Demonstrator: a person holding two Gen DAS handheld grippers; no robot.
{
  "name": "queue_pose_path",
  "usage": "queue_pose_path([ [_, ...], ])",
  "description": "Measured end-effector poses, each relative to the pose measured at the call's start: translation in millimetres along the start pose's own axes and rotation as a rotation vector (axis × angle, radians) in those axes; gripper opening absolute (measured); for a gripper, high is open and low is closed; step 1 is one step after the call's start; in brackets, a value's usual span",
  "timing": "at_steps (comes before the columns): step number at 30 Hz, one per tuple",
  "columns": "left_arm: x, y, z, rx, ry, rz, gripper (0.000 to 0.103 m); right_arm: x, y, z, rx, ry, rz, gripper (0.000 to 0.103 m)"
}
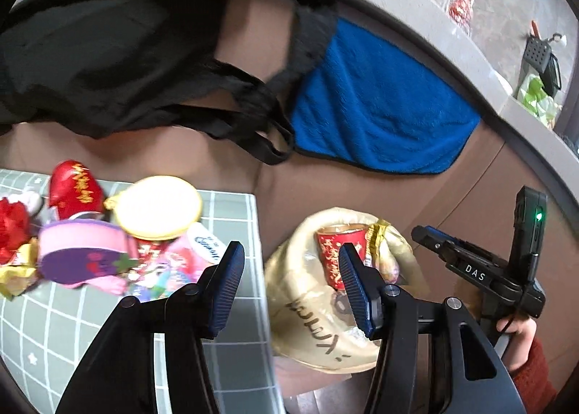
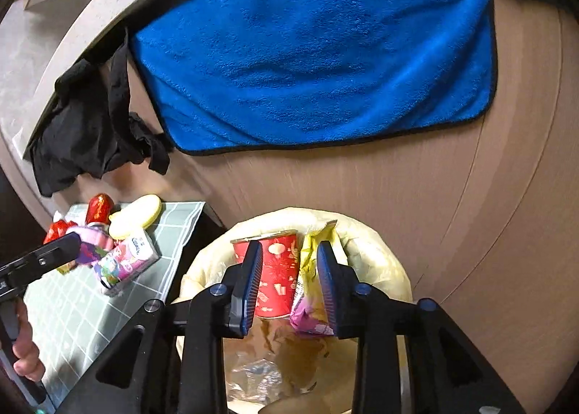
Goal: Collect trash
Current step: 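Carry the red cup and yellow wrapper into the trash bin and release both, then grasp the red plastic bag with the left tool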
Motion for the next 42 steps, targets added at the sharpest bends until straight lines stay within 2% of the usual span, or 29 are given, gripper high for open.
queue_pose_path([
  [8, -41.3, 12.3, -34.9, -0.023, 0.027, 0.057, 0.055, -25.1, 7.6, -42.2, -0.088, -0.004, 0.079, 0.030],
  [14, -73.7, 19.3, -73.2, -0.048, 0.073, 0.100, 0.055, -34.4, 20.6, -91.5, -0.132, 0.047, 0.112, 0.030],
  [21, -106.9, 22.3, -141.8, -0.155, 0.149, 0.154, 0.055, -34.3, 19.1, -159.8, -0.247, 0.104, 0.120, 0.030],
  [23, -113.5, 20.8, -159.3, -0.173, 0.151, 0.161, 0.055, -33.7, 17.2, -176.1, -0.268, 0.127, 0.123, 0.030],
  [27, -130.3, 13.8, -193.0, -0.184, 0.178, 0.196, 0.055, -22.5, 14.1, -206.1, -0.309, 0.154, 0.108, 0.030],
  [34, -140.3, 5.2, -243.7, -0.241, 0.231, 0.204, 0.055, -0.6, -1.2, -247.4, -0.339, 0.245, 0.070, 0.030],
  [42, -124.0, -0.3, -299.1, -0.320, 0.294, 0.193, 0.055, 22.9, -17.5, -251.6, -0.325, 0.263, 0.008, 0.030],
])
Point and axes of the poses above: each gripper's, at about its wrist camera, not at the fingertips, and x roughly the way its jaws point, z to its right, y to its top, the point moved 4 cm from there along x, roughly the way its jaws point, and after that the axes turned 10 degrees about z, right-handed, at the moved point
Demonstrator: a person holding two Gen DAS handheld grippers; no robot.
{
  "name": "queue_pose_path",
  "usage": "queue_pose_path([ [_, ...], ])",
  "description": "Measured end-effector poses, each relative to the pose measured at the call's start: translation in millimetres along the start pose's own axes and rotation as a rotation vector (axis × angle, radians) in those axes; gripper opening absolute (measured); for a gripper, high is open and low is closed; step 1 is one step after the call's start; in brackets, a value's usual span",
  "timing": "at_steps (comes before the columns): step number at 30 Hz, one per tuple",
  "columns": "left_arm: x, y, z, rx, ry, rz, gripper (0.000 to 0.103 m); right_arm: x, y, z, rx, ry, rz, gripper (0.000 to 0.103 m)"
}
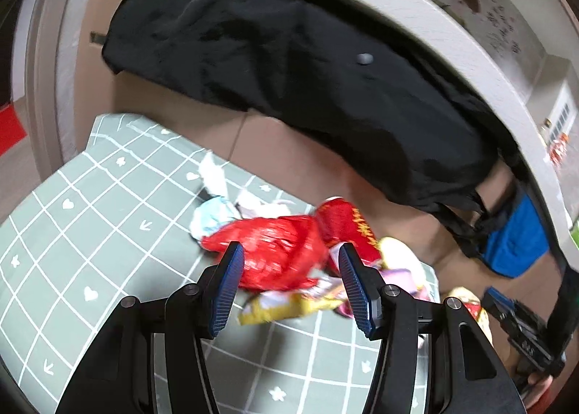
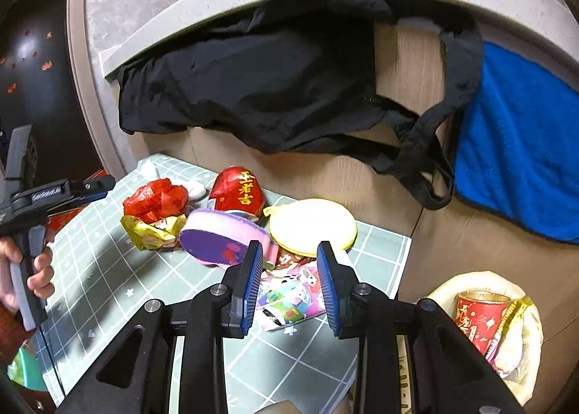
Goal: Collect trash
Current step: 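Grasp the red plastic bag with the left tool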
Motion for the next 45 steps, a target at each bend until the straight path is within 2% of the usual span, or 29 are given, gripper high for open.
queue_pose_path([
  [7, 23.3, 6.9, -31.5, -0.093, 0.017, -0.023, 0.055, 13.9, -17.0, 4.8, 0.025, 0.029, -0.049, 0.030],
  [12, 33.0, 10.6, -46.2, -0.125, 0.039, -0.035, 0.055, 21.1, -26.1, 3.0, 0.022, 0.050, -0.068, 0.030],
  [17, 54.1, -7.7, -37.7, -0.119, 0.036, -0.121, 0.055, 25.0, -29.7, -1.7, -0.004, 0.038, -0.063, 0.030],
  [20, 69.5, -24.9, -29.8, -0.100, 0.066, -0.182, 0.055, 28.6, -30.9, -3.3, 0.007, 0.048, -0.072, 0.030],
  [22, 76.9, -35.6, -30.8, -0.136, 0.069, -0.231, 0.055, 30.3, -31.2, -5.7, 0.002, 0.047, -0.078, 0.030],
  [23, 79.3, -40.5, -33.7, -0.191, 0.053, -0.253, 0.055, 30.1, -29.9, -8.3, -0.005, 0.047, -0.078, 0.030],
  [24, 78.9, -42.3, -35.8, -0.229, 0.041, -0.252, 0.051, 29.5, -28.3, -10.7, -0.013, 0.048, -0.075, 0.030],
  [25, 77.5, -42.5, -36.7, -0.247, 0.037, -0.240, 0.046, 28.9, -26.5, -12.6, -0.020, 0.048, -0.071, 0.030],
  [27, 69.5, -38.0, -34.1, -0.212, 0.043, -0.199, 0.041, 25.3, -19.6, -19.0, -0.033, 0.052, -0.055, 0.030],
  [31, 41.8, -21.6, -24.5, -0.106, 0.024, -0.102, 0.038, 22.0, -8.2, -33.3, -0.050, 0.082, -0.032, 0.030],
  [34, 14.1, -4.4, -25.9, -0.042, 0.038, -0.008, 0.037, 26.6, 1.4, -51.9, -0.063, 0.114, -0.032, 0.030],
  [36, -10.7, 8.7, -31.3, 0.015, 0.081, 0.064, 0.037, 32.7, 9.3, -68.4, -0.063, 0.153, -0.039, 0.030],
  [39, -43.7, 25.2, -47.0, 0.079, 0.189, 0.147, 0.037, 45.4, 24.9, -104.7, -0.093, 0.222, -0.036, 0.030],
  [42, -62.8, 36.7, -68.0, 0.073, 0.242, 0.181, 0.037, 65.5, 40.0, -144.8, -0.139, 0.286, -0.046, 0.030],
  [45, -73.4, 39.4, -90.8, 0.039, 0.258, 0.190, 0.037, 102.2, 47.0, -187.7, -0.157, 0.360, -0.113, 0.030],
])
Point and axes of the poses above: each gripper's, at about its wrist camera, not at the fingertips, and x roughly the way its jaws point, z to its right, y to its top, the point moved 4 cm from there along x, roughly the way its jaws point, and after that the axes turned 10 degrees about z, right-handed, at the moved point
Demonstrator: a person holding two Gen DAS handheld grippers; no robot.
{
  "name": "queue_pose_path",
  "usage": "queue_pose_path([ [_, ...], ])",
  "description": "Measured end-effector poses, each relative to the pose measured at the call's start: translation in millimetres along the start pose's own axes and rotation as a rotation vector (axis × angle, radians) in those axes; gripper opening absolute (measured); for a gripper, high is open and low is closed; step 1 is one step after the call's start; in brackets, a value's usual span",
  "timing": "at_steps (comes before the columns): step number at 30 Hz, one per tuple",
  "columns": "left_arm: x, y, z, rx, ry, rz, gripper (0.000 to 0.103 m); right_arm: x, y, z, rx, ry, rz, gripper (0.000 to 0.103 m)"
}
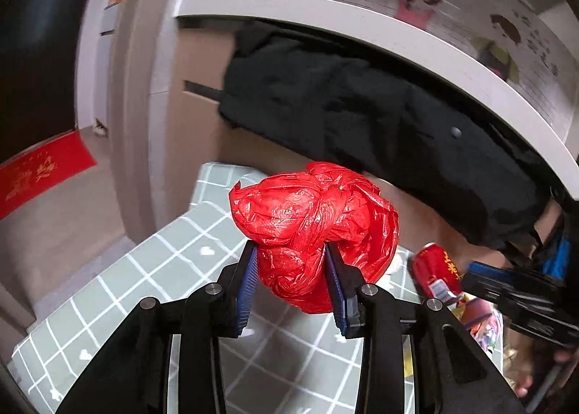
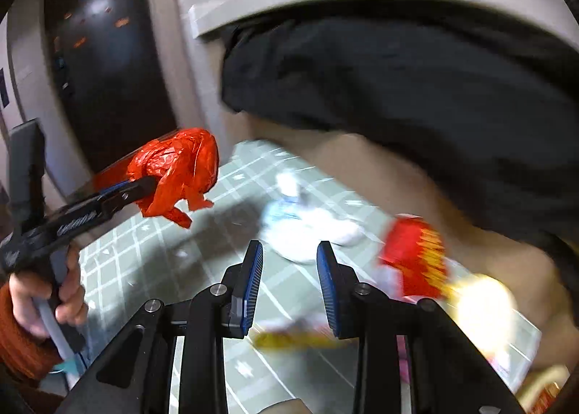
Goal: Collect trash
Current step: 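Grasp the red plastic bag with the left tool, then grasp the white and blue tissue with the right tool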
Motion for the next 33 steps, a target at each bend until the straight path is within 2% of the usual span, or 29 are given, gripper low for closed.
queue_pose_path([
  [4, -2.8, -0.1, -23.9, -0.029, 0.010, -0.003, 0.037, 70.0, 9.4, -27.3, -0.052, 0.044, -0.113, 0.030],
  [8, 0.1, -2.1, -38.1, -0.025, 0.018, -0.005, 0.037, 132.7, 3.1, -36.8, -0.198, -0.028, -0.241, 0.030],
  [11, 7.0, -3.8, -44.5, -0.033, 0.009, -0.028, 0.037, 161.9, 2.0, -25.2, -0.157, -0.063, -0.309, 0.028],
  [16, 12.8, -8.6, -49.3, -0.044, 0.001, -0.051, 0.037, 180.4, -4.8, -1.6, -0.086, -0.098, -0.377, 0.030],
  [18, 13.3, -10.0, -46.4, -0.041, -0.003, -0.054, 0.037, 174.1, -8.2, 0.0, -0.069, -0.092, -0.369, 0.029],
  [19, 12.8, -9.9, -43.5, -0.038, -0.007, -0.051, 0.037, 169.6, -9.5, -0.2, -0.064, -0.089, -0.358, 0.024],
  [23, 7.3, -3.4, -30.2, -0.037, -0.025, -0.035, 0.037, 139.2, -3.2, -4.5, -0.089, -0.089, -0.258, 0.017],
  [28, -9.4, 7.0, -7.6, -0.021, -0.034, -0.003, 0.037, 83.9, 17.0, -7.9, -0.088, -0.081, -0.133, 0.016],
  [33, -35.7, 14.2, 36.5, 0.043, -0.055, 0.040, 0.037, 13.0, 31.6, -0.7, -0.061, -0.093, -0.032, 0.016],
])
Point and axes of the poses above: each gripper's, at about its wrist camera, not at the fingertips, and x roughly the way its jaws point, z to its right, y to its top, the point moved 4 cm from there along x, roughly the way its jaws point, and after that the axes turned 10 degrees about z, right-handed, at the moved point
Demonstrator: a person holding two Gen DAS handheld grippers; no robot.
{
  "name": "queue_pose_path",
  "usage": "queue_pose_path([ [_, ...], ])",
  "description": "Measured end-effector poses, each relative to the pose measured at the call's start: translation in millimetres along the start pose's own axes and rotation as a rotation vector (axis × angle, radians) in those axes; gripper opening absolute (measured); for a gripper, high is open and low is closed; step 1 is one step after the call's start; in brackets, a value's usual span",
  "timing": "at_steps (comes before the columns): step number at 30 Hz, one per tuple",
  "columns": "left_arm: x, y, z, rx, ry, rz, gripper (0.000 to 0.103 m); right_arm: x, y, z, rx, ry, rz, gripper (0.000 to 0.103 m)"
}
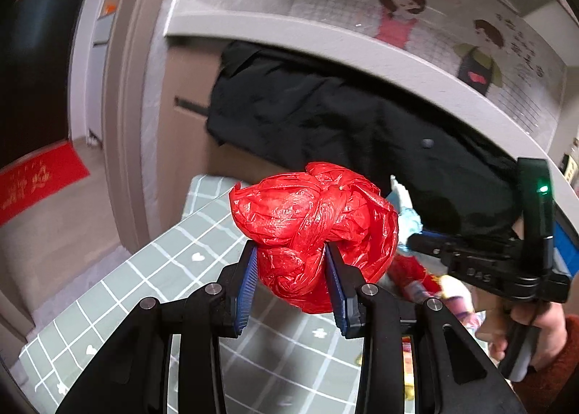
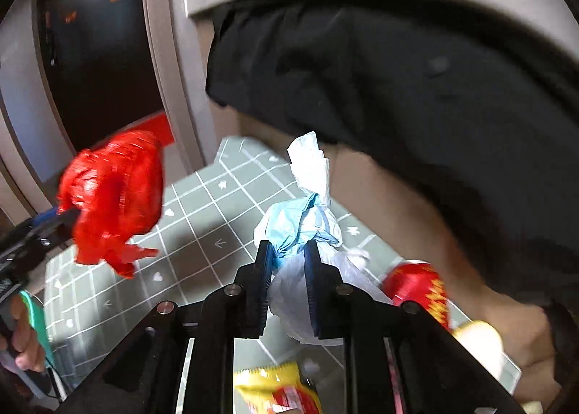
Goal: Collect trash
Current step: 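Grasp the white and blue tissue with the right tool, then drop the red bag into the bin with the left tool while the right drops the tissue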
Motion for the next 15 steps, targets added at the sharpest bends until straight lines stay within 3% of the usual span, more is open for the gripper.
queue_pose_path([
  [15, -30.5, -18.7, 192.5, 0.205, -0.158, 0.019, 0.037, -192.3, -43.5, 104.9, 0.115, -0.140, 0.203, 0.016],
])
Point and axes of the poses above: each gripper's, at about its wrist camera, not at the fingertips, and x roughly the way its jaws point, z to its right, y to its top, the point moved 4 cm from there along x, roughly the way its jaws point, and after that the axes turned 10 degrees about z, right-handed, at the moved point
